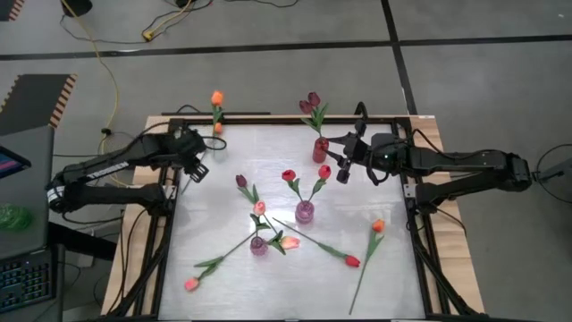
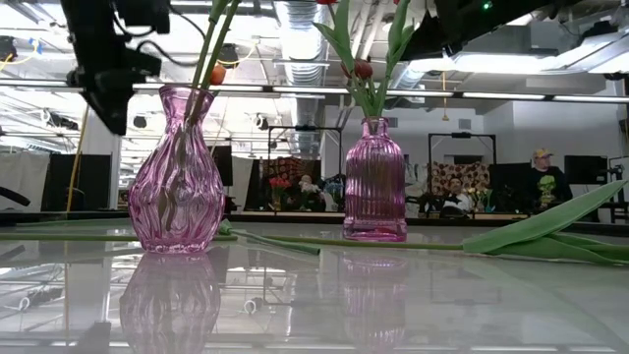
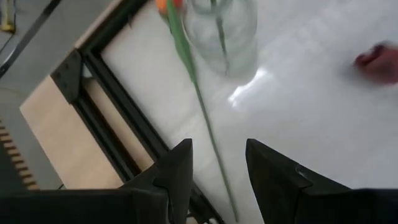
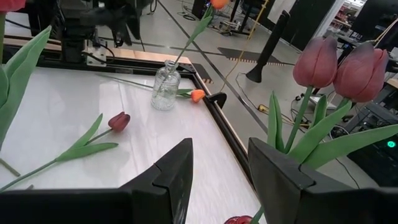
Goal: Sort flowers into vase by color
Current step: Put the top orange flower into the clear vase
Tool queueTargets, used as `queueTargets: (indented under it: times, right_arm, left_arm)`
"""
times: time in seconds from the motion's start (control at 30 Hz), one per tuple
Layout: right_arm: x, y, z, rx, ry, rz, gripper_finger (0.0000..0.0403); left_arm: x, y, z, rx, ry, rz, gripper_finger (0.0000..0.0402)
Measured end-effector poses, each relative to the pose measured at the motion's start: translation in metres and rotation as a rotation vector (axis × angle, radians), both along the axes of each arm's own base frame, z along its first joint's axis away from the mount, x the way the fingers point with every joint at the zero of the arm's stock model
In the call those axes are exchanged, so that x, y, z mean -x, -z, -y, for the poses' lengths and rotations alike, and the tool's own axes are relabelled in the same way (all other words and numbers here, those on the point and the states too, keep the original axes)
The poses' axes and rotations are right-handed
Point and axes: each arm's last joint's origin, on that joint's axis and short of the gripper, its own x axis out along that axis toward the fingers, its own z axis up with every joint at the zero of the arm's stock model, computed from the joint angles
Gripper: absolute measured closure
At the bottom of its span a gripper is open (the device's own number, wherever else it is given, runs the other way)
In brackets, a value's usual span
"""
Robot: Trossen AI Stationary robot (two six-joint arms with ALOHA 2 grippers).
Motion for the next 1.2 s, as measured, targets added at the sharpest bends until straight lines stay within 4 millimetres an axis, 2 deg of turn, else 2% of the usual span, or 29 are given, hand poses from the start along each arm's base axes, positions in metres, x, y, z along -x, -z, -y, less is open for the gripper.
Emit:
queueTargets:
  times: [0.27, 0.63, 1.2]
  right_arm:
    - [0.001, 0.003, 0.000, -0.005, 0.000, -0.030, 0.0223]
    - [0.001, 0.005, 0.000, -0.008, -0.001, -0.050, 0.0223]
    - [0.001, 0.005, 0.000, -0.006, -0.001, -0.050, 0.0223]
  left_arm:
    - [-0.009, 0.036, -0.005, 0.019, 0.001, -0.037, 0.0264]
    - [-0.025, 0.057, -0.020, 0.072, -0.103, -0.095, 0.0264]
    - [-0.040, 0.107, -0.048, 0.190, -0.159, -0.369, 0.0264]
